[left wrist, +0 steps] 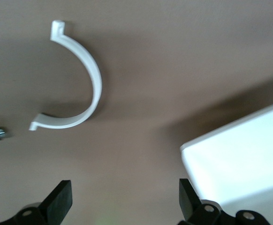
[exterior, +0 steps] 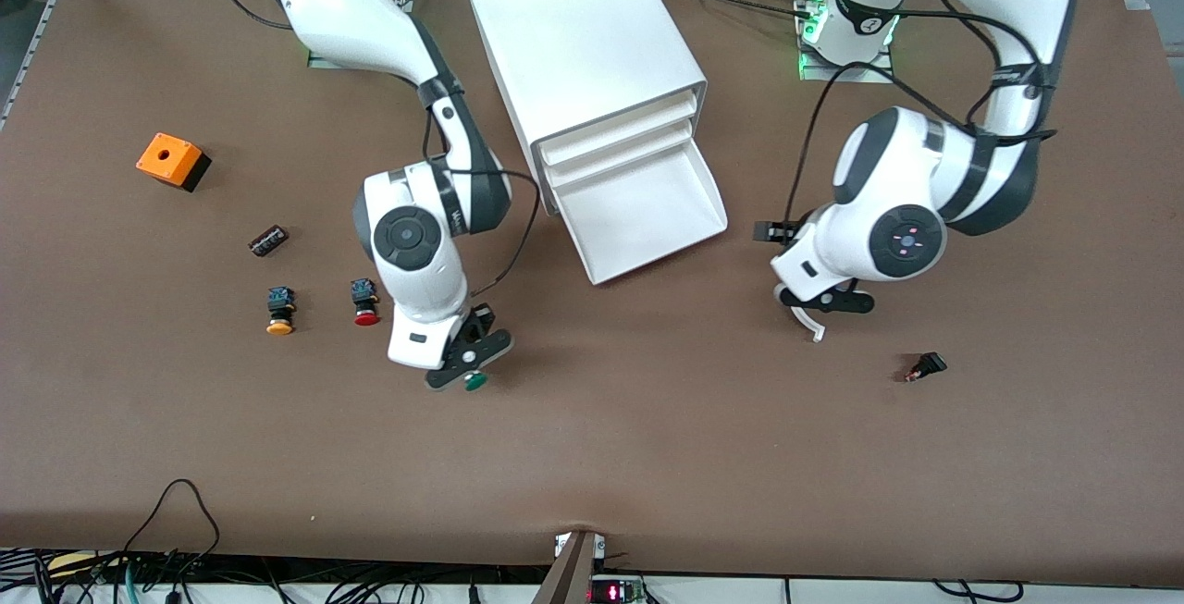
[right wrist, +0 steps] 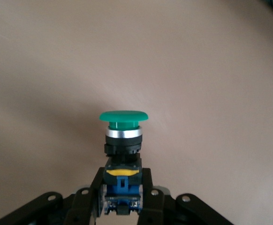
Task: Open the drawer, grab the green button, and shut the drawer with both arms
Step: 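Lower the green button beside the red button while the left gripper nears the drawer, then push the drawer closed with the left gripper while the right gripper withdraws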
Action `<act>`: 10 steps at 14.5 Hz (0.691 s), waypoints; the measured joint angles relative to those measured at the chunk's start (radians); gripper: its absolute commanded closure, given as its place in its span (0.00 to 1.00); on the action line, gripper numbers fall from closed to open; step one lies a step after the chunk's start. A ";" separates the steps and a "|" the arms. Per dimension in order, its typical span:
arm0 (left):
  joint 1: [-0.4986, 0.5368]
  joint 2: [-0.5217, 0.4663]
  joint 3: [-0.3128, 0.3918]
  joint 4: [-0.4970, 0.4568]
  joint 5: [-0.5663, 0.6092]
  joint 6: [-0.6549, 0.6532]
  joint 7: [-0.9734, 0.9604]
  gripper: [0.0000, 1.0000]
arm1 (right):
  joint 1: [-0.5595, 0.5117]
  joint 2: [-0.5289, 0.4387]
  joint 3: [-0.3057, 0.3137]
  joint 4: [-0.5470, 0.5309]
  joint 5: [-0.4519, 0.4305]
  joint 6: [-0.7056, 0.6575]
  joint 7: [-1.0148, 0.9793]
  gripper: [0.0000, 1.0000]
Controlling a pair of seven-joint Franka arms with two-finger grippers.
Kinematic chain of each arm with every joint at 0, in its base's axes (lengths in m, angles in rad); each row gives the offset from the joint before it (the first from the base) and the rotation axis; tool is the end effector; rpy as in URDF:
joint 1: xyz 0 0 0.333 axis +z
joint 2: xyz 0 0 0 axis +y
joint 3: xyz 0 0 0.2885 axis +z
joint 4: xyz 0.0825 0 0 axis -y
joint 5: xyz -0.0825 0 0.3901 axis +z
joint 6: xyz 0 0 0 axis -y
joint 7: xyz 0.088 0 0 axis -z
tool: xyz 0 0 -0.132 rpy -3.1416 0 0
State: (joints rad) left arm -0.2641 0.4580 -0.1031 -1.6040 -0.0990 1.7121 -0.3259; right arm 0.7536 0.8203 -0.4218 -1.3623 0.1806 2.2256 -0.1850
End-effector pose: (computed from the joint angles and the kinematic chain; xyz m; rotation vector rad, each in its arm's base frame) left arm 0.5783 -0.2299 0.2923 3.0718 -0.0116 -0.5827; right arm 0.6700 0.3009 0.2215 2.8823 0.8170 0.1853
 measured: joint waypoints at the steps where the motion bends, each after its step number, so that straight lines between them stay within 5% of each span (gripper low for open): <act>1: -0.001 0.012 -0.025 0.000 0.000 0.031 -0.061 0.00 | -0.004 0.005 -0.003 -0.022 0.000 0.003 0.013 0.79; 10: -0.089 0.107 -0.076 -0.002 0.001 0.314 -0.405 0.00 | -0.106 0.057 -0.039 -0.076 0.001 0.077 -0.008 0.78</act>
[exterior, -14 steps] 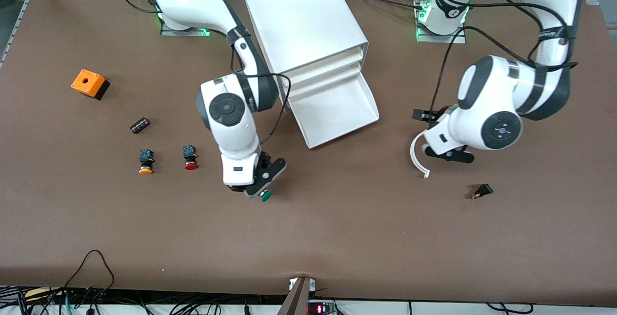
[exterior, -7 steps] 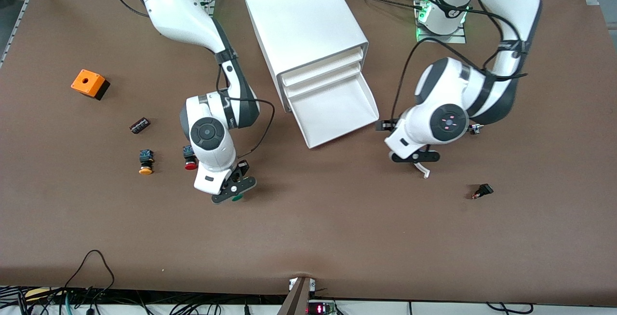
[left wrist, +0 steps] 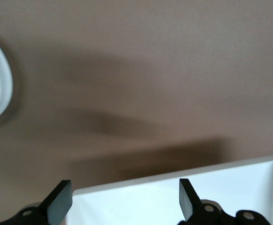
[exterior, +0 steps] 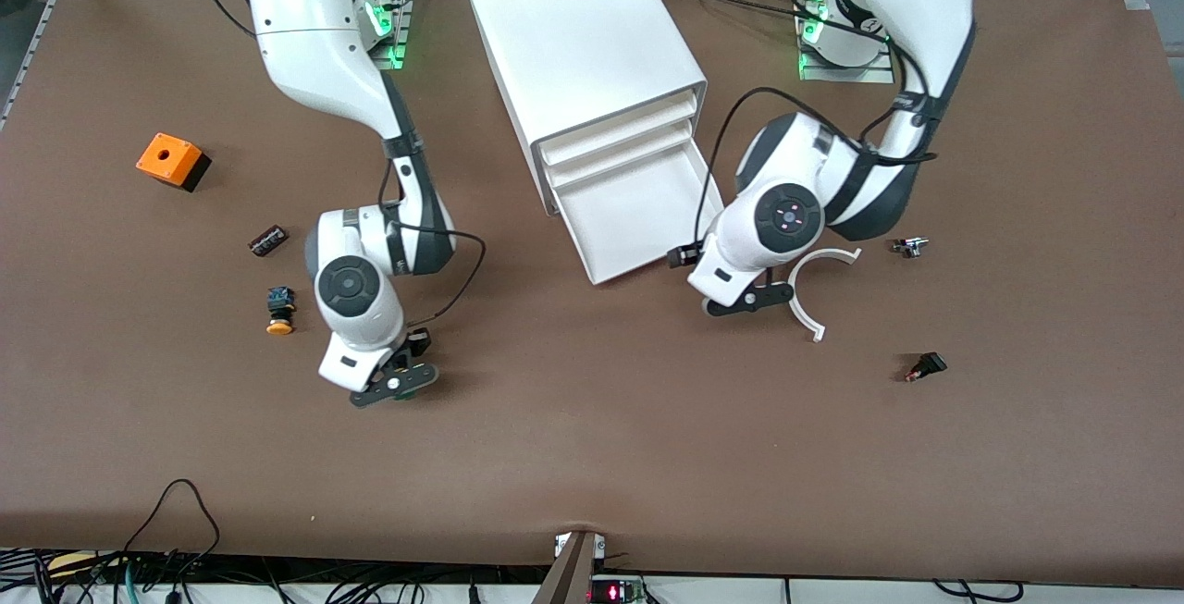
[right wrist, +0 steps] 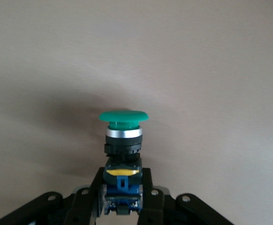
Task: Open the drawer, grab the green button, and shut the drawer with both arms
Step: 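Push the drawer closed with the left gripper while the right gripper withdraws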
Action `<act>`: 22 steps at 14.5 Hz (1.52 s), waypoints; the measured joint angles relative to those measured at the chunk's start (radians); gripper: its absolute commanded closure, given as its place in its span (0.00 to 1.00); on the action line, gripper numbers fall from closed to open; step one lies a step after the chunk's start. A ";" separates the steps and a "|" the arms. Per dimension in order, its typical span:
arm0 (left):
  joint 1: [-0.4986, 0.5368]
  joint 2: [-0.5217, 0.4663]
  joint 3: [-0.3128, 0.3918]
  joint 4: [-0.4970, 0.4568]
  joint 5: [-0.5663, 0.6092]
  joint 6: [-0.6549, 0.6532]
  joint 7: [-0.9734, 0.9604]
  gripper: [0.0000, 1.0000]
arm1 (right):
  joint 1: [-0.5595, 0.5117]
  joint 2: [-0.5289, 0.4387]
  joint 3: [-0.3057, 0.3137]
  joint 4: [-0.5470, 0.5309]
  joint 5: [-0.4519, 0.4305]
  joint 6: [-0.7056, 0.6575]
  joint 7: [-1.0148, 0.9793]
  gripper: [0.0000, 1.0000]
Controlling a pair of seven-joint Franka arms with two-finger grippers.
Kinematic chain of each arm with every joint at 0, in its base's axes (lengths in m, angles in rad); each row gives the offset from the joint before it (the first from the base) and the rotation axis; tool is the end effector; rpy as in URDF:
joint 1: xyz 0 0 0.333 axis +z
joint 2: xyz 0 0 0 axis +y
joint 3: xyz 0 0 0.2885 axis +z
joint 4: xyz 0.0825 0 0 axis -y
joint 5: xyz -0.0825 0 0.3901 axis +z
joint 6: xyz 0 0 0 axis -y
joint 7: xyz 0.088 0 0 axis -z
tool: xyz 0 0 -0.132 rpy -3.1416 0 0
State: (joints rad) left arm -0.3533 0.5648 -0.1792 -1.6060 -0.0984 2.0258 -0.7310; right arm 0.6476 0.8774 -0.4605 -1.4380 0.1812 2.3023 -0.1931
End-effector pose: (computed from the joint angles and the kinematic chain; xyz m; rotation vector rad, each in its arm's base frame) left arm 0.5710 -0.3346 0.2433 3.0296 0.4096 -0.3358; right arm 0.6917 0.1881 0.1645 2.8680 0.6170 0.1128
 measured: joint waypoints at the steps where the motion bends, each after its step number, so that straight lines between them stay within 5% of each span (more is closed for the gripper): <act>1: -0.004 0.018 0.000 -0.001 0.000 0.041 -0.008 0.00 | -0.017 0.000 -0.001 0.000 0.000 0.006 -0.038 0.78; 10: -0.060 0.088 -0.001 -0.012 0.000 0.112 -0.037 0.00 | -0.132 0.002 -0.003 -0.045 0.159 0.031 -0.362 0.77; 11: -0.061 0.088 -0.001 -0.012 0.000 0.112 -0.044 0.00 | -0.133 0.002 -0.003 -0.045 0.166 0.031 -0.369 0.71; 12: -0.062 0.088 -0.001 -0.013 0.000 0.112 -0.049 0.00 | -0.133 0.002 -0.003 -0.045 0.168 0.031 -0.369 0.50; 13: -0.063 0.088 -0.001 -0.013 0.000 0.112 -0.054 0.00 | -0.134 0.002 -0.003 -0.046 0.169 0.031 -0.369 0.11; 14: -0.064 0.088 -0.001 -0.014 0.000 0.112 -0.063 0.00 | -0.134 0.002 -0.003 -0.049 0.181 0.031 -0.369 0.00; 22: -0.046 0.052 0.009 -0.012 0.002 0.115 -0.076 0.00 | -0.134 -0.043 -0.013 -0.041 0.246 0.042 -0.375 0.00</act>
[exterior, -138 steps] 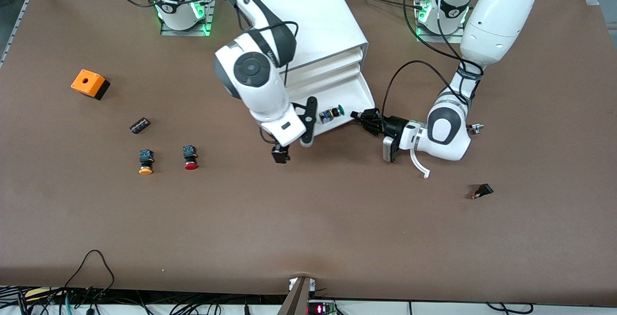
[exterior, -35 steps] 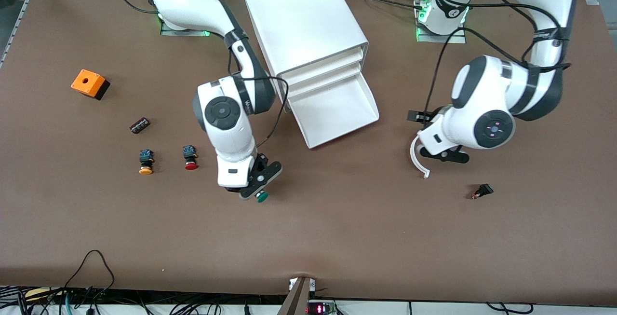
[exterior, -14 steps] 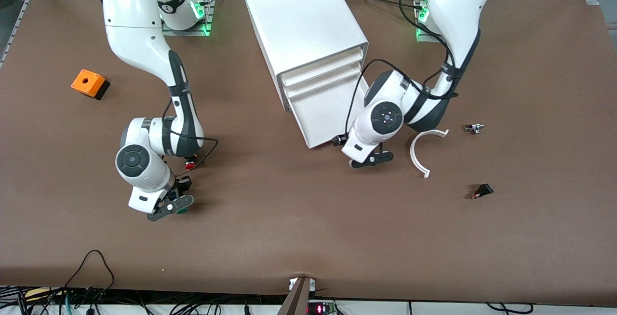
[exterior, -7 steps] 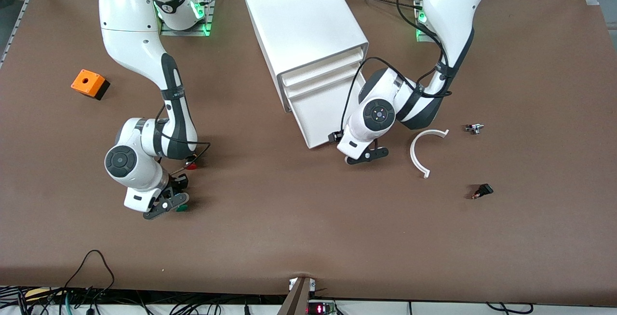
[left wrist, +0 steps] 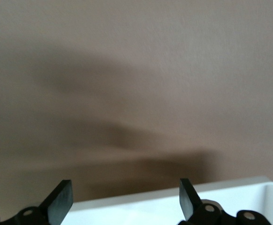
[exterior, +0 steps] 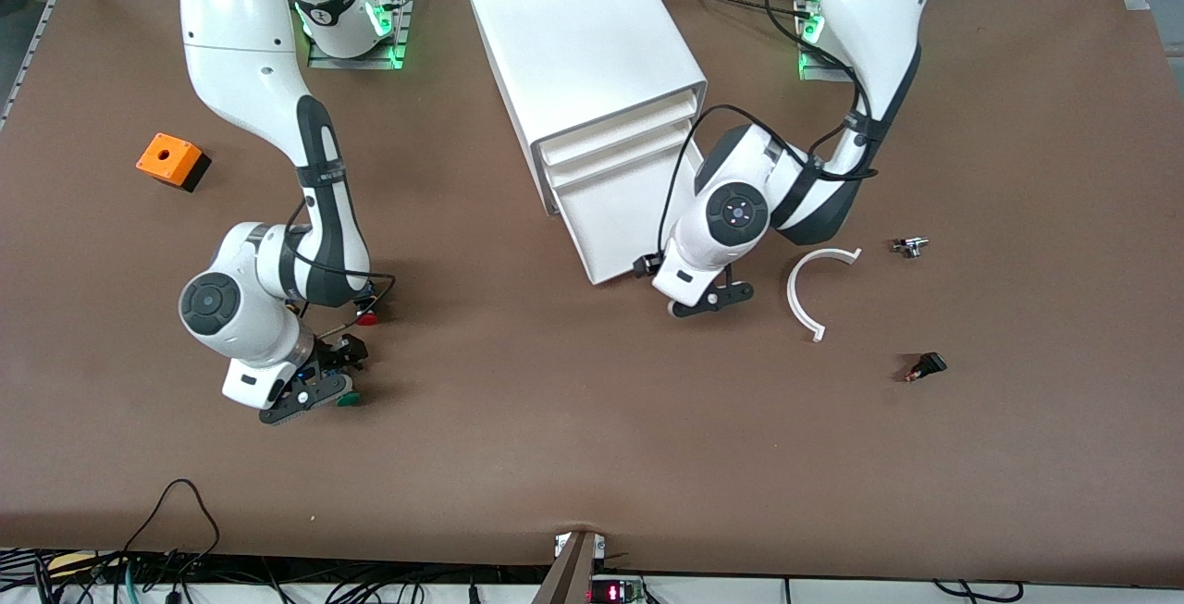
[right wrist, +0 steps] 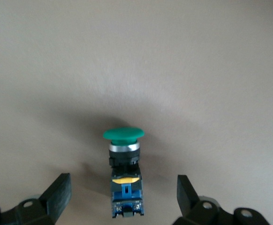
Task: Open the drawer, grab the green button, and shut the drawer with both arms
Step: 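Push the drawer closed with the left gripper while the right gripper withdraws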
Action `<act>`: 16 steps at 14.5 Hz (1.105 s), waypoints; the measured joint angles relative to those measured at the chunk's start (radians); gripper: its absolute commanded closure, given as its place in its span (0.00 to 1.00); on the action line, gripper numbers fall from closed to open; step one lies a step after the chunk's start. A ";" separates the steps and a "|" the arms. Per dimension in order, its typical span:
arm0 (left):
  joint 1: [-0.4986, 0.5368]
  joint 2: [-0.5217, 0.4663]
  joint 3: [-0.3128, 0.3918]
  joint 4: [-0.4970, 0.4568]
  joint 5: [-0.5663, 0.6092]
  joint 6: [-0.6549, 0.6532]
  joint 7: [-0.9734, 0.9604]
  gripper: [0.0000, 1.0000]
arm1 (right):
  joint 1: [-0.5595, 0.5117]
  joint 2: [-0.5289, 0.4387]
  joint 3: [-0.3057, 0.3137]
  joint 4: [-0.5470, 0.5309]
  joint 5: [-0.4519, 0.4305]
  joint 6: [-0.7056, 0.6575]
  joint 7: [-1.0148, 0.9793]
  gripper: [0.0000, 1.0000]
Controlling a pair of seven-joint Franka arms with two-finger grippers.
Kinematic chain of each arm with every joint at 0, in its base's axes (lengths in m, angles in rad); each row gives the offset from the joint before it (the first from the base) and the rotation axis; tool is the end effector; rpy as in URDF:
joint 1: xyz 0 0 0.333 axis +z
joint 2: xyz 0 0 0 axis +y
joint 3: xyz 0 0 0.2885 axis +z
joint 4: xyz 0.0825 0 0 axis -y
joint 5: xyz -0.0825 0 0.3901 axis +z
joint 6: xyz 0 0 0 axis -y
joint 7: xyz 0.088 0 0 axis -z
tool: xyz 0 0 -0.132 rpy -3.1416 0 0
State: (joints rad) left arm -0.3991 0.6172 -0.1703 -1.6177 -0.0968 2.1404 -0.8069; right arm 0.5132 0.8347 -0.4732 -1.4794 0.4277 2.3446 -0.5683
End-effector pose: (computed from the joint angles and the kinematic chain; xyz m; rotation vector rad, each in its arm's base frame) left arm 0.5646 -0.3584 0.2114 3.0078 0.4855 -0.2768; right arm 0.7119 0.0904 0.1812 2.9968 0.7415 0.1963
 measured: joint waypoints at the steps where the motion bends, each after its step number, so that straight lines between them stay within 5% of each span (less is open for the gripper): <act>1: 0.008 0.000 0.001 -0.001 0.006 0.010 0.000 0.00 | 0.001 -0.014 -0.002 0.001 0.000 -0.004 0.000 0.00; 10: 0.000 0.037 -0.011 -0.041 0.019 0.090 -0.048 0.00 | 0.070 -0.196 -0.122 0.076 -0.002 -0.426 0.065 0.00; 16: 0.003 0.036 -0.067 -0.083 -0.057 0.064 -0.077 0.00 | 0.075 -0.327 -0.125 0.093 -0.126 -0.596 0.081 0.00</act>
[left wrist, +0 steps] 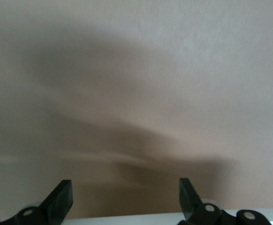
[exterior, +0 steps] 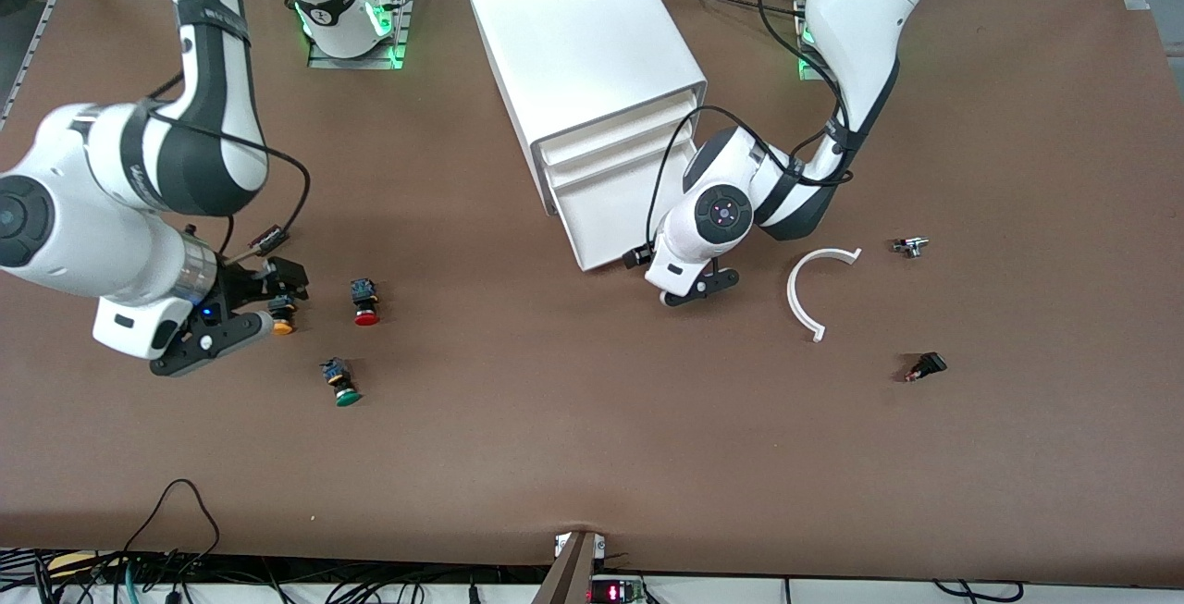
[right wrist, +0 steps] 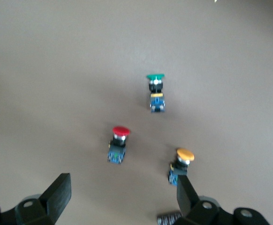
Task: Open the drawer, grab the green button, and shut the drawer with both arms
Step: 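Push the drawer closed with the left gripper while the right gripper withdraws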
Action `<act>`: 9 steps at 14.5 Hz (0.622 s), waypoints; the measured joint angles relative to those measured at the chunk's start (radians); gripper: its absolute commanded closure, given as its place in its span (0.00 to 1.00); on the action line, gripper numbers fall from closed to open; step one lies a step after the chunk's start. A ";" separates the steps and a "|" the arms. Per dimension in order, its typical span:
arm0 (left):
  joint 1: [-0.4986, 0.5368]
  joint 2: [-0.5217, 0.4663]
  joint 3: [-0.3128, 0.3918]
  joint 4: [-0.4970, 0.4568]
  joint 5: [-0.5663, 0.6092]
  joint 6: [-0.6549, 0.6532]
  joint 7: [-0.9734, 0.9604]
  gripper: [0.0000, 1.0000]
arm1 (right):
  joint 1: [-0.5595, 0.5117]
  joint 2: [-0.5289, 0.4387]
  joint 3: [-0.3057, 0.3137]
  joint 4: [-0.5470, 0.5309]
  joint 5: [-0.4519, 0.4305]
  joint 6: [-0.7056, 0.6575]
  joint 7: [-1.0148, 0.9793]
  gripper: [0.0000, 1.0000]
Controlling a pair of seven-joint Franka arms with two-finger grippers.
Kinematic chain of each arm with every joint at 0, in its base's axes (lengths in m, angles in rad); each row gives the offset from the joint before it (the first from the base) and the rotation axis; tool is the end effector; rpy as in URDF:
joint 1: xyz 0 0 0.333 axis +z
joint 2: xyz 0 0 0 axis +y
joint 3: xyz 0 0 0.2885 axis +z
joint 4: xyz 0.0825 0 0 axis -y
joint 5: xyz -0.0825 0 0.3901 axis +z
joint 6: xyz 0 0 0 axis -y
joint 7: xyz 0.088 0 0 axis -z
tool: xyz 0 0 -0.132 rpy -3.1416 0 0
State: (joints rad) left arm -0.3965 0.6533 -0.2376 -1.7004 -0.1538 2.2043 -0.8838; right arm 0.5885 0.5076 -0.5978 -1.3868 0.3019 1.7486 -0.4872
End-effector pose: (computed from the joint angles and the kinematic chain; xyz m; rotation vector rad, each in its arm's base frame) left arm 0.5197 -0.3848 0.1639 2.9577 0.5804 -0.4259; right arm 0.6701 0.0892 0.4002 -3.0257 -0.7191 0.0834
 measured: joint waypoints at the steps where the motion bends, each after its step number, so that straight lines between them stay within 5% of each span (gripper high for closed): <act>1: 0.000 0.000 -0.008 0.000 -0.005 -0.020 0.000 0.00 | -0.001 -0.010 0.007 0.016 -0.017 -0.027 0.000 0.00; 5: 0.001 -0.001 -0.057 -0.001 -0.007 -0.127 -0.003 0.00 | -0.043 -0.061 0.080 0.109 -0.081 -0.171 0.005 0.00; 9: 0.001 -0.001 -0.103 -0.003 -0.018 -0.162 -0.008 0.00 | -0.212 -0.169 0.302 0.139 -0.243 -0.264 0.006 0.00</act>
State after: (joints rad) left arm -0.3958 0.6522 -0.3404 -1.7036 -0.1720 2.0419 -0.8918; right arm 0.3769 0.3385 -0.2959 -1.2479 0.0585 1.4841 -0.4813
